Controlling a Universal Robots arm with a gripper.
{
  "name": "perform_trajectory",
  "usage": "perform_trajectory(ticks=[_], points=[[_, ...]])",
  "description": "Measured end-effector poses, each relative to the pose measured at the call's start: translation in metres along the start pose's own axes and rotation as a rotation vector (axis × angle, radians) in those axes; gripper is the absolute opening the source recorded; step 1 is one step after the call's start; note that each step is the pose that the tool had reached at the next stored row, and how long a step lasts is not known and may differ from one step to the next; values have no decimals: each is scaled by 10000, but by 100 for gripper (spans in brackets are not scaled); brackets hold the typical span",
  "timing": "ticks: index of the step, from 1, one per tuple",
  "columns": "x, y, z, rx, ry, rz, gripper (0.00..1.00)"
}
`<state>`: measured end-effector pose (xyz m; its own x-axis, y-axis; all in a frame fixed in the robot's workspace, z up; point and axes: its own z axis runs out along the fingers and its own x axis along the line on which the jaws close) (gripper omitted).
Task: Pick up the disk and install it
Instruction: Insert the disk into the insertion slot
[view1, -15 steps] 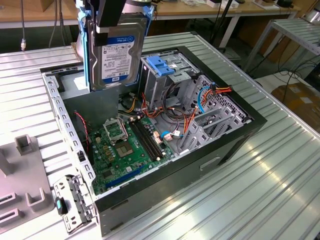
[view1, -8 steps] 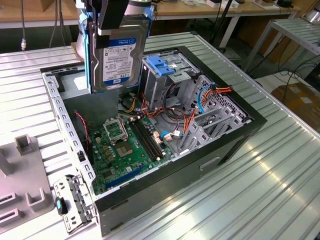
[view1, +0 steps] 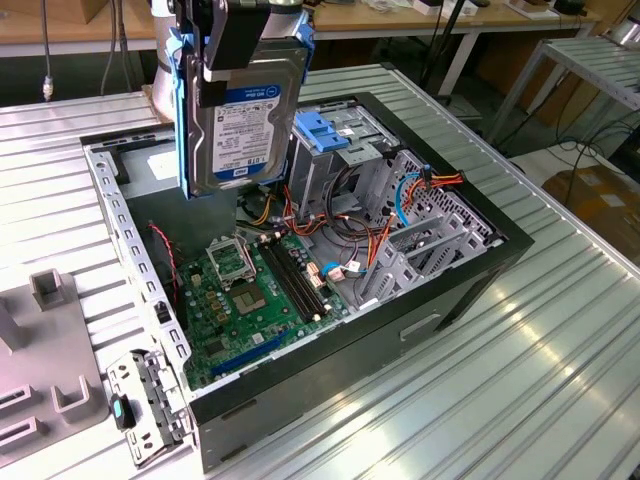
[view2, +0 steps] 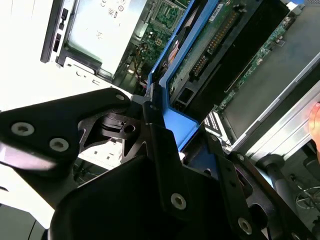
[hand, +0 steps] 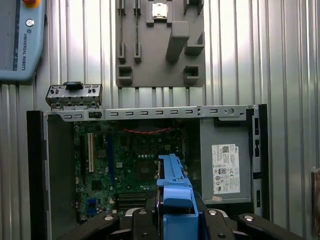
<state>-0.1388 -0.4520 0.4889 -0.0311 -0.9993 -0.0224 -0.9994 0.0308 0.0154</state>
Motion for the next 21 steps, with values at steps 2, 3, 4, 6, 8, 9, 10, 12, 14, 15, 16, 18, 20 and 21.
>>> perform_trajectory(ticks=[2, 3, 4, 6, 8, 9, 10, 12, 14, 15, 16, 18, 20, 21], points=[[23, -1, 1, 0, 3, 0, 37], [38, -2, 1, 0, 3, 0, 37], [53, -3, 1, 0, 5, 1, 37], [79, -6, 2, 1, 9, 0, 37], [118, -12, 2, 1, 26, 1, 37], [132, -14, 2, 1, 33, 1, 37], [141, -15, 2, 1, 37, 1, 37], [156, -18, 1, 1, 44, 1, 37], [172, -22, 2, 2, 52, 1, 37], [176, -23, 1, 2, 56, 1, 37], [182, -26, 2, 2, 58, 1, 37], [192, -31, 2, 2, 63, 1, 37], [201, -41, 1, 3, 71, 1, 37], [206, -52, 1, 2, 75, 1, 37]])
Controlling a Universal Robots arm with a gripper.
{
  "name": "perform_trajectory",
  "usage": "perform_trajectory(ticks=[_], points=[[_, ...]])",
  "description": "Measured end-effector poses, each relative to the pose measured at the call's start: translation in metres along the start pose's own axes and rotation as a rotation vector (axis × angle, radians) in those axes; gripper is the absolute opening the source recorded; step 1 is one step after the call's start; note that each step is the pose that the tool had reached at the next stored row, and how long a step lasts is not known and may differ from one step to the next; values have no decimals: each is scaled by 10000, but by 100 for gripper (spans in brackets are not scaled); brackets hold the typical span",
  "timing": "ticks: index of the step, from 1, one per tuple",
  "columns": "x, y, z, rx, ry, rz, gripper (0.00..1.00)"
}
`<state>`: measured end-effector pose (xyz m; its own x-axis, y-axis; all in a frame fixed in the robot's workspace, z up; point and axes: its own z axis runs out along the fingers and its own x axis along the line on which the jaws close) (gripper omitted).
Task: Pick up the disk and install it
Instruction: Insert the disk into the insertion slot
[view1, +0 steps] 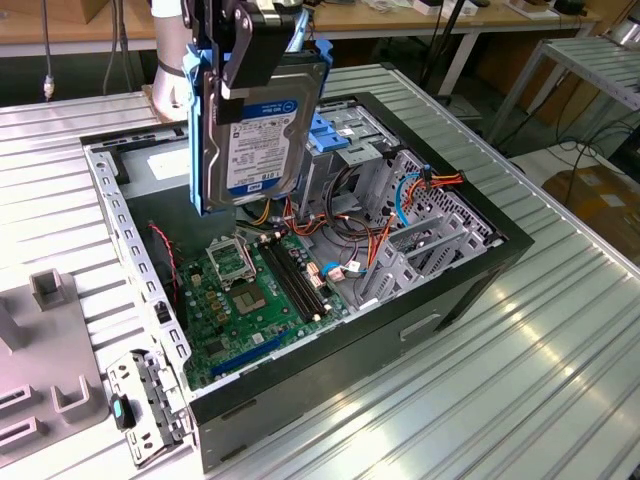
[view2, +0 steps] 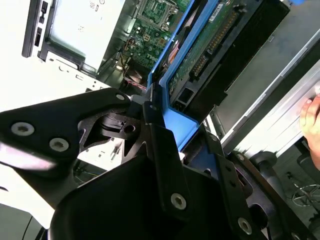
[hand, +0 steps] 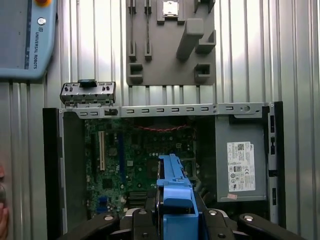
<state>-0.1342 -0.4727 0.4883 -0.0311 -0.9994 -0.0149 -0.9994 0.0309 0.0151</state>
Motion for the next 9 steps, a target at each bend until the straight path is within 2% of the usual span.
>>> perform_trajectory(ticks=[4, 9], points=[[10, -39, 0, 1, 6, 0, 37], [12, -118, -2, 0, 10, 0, 37]])
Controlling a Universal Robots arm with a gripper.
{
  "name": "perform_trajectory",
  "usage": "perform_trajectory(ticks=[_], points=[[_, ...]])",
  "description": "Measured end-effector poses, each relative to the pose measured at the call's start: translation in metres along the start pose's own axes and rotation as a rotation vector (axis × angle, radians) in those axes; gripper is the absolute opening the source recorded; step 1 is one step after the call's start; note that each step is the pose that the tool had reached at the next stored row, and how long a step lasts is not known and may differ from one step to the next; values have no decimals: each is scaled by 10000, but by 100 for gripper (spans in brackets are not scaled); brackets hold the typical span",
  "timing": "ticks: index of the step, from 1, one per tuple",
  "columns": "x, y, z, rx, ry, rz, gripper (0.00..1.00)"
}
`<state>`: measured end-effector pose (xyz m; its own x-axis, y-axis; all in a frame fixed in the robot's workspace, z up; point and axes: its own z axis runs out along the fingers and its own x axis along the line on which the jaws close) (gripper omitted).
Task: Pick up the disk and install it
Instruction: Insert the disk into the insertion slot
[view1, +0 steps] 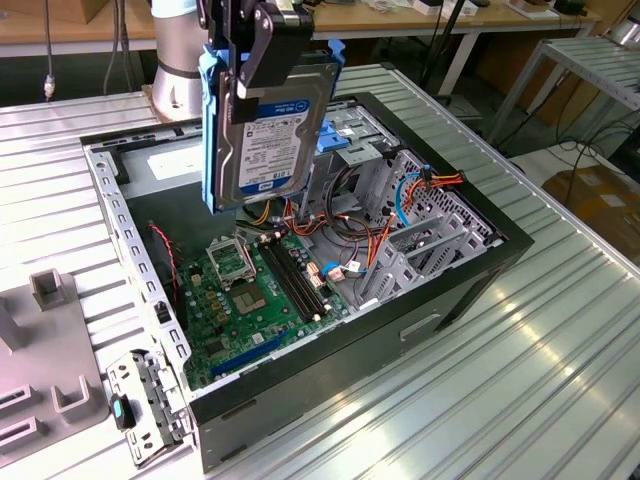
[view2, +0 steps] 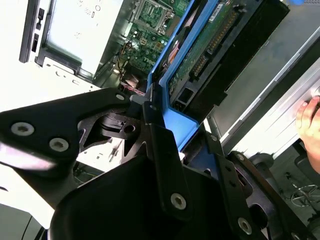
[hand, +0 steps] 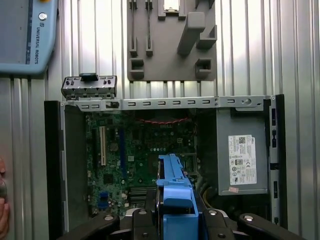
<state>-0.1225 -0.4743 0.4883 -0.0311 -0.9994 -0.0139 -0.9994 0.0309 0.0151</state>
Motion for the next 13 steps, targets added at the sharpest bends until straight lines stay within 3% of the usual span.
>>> perform_trajectory(ticks=[13], points=[[1, -211, -3, 1, 16, 0, 37]])
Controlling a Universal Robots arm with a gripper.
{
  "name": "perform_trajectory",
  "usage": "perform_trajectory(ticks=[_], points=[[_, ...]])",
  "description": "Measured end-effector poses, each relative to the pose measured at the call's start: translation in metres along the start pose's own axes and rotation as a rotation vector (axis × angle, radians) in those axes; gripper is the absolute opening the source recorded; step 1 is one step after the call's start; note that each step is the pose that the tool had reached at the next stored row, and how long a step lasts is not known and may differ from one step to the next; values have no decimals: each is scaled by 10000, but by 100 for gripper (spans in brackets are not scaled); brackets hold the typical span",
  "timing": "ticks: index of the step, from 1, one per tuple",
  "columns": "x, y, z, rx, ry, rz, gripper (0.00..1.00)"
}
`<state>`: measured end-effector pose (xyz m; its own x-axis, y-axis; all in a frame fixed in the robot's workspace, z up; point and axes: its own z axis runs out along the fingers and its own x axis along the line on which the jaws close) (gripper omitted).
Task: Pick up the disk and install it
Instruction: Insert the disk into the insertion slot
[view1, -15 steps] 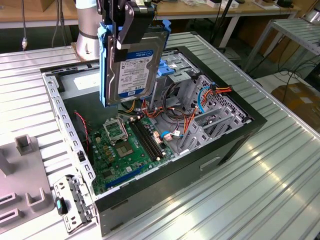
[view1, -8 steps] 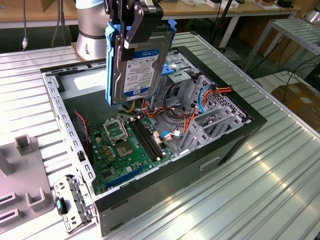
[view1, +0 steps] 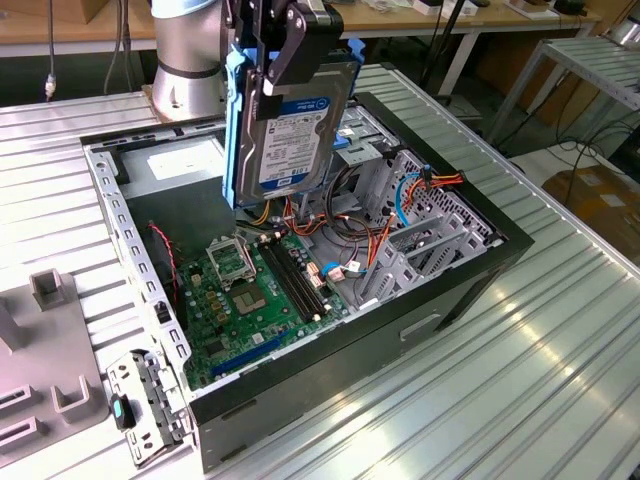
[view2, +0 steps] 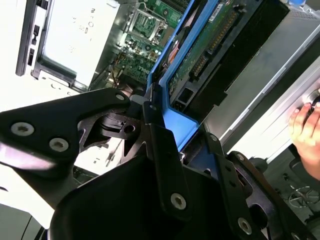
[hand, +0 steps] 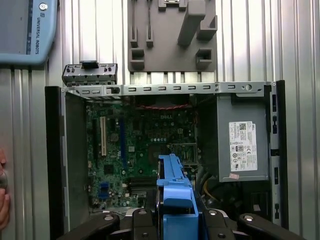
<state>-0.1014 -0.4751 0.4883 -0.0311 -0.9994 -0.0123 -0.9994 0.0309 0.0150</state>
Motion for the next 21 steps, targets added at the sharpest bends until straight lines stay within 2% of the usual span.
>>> perform_trajectory(ticks=[7, 12, 15, 17, 21], points=[[0, -118, -1, 0, 9, 0, 37], [-1, -174, -2, 1, 15, 1, 37], [3, -240, -4, 1, 21, 1, 37], [20, -256, -4, 1, 28, 1, 37], [95, -262, -2, 1, 36, 1, 37]])
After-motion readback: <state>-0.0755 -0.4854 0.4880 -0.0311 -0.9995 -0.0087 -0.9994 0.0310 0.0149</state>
